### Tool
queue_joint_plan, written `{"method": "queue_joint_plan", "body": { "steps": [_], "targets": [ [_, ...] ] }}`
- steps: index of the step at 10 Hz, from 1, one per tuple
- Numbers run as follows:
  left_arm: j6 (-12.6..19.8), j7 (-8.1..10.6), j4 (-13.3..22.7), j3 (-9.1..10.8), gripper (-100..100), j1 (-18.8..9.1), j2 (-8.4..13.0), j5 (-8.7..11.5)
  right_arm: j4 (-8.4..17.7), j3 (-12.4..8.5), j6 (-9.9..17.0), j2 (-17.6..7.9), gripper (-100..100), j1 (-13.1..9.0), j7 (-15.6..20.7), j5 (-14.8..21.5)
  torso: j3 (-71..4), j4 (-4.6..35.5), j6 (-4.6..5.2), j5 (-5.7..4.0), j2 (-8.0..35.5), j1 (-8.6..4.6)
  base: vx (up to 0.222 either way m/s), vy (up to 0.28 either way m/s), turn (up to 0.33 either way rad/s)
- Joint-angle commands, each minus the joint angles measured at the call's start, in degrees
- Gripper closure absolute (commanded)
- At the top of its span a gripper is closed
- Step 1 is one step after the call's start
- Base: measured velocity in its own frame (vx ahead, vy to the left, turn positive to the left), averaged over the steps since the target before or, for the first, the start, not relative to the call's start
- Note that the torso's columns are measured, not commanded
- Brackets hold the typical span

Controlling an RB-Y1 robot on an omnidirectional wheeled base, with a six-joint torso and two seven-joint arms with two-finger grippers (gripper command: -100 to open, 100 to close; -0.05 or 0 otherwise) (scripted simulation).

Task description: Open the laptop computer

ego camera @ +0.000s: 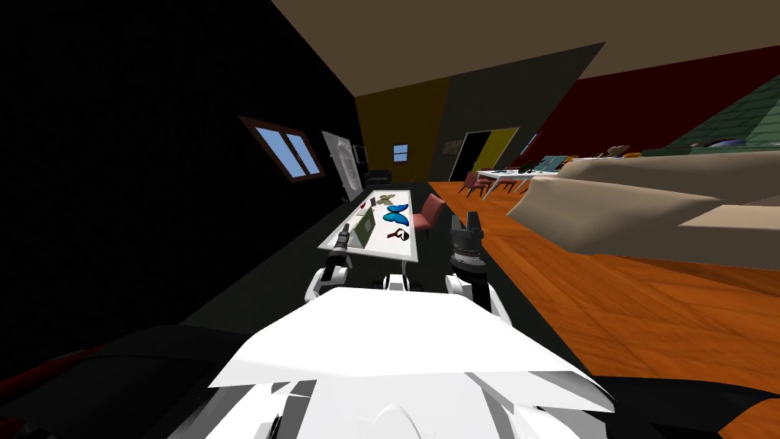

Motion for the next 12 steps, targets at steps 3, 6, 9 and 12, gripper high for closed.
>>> {"method": "queue_joint_plan", "body": {
  "steps": [3,6,9,12],
  "targets": [
    [5.46,-1.75,3.05,1.39,-100,-0.85,0.44,-1.62,0.00,0.00,0.00,0.00,0,0.00,0.00,0.00,0.02,0.01,-0.01,0.05,0.04,0.17,0.031,-0.101,0.005],
    [5.79,-2.02,3.75,1.61,-100,-0.93,0.52,-1.86,0.00,-0.01,0.00,-0.01,0,0.00,0.00,0.00,0.00,0.00,-0.01,0.05,0.01,0.19,0.027,-0.058,0.004],
    [6.78,-1.96,3.04,1.80,100,-1.01,0.80,-1.78,0.00,-0.02,0.00,-0.02,0,0.00,0.00,0.00,-0.03,-0.02,-0.02,0.06,-0.03,0.17,0.050,0.006,-0.017],
    [11.30,1.55,1.41,0.96,100,-1.58,-0.55,1.64,0.00,-0.03,0.00,-0.03,0,-0.01,0.00,0.00,0.04,0.01,-0.12,0.21,0.05,0.61,-0.007,0.123,-0.012]
  ]
}}
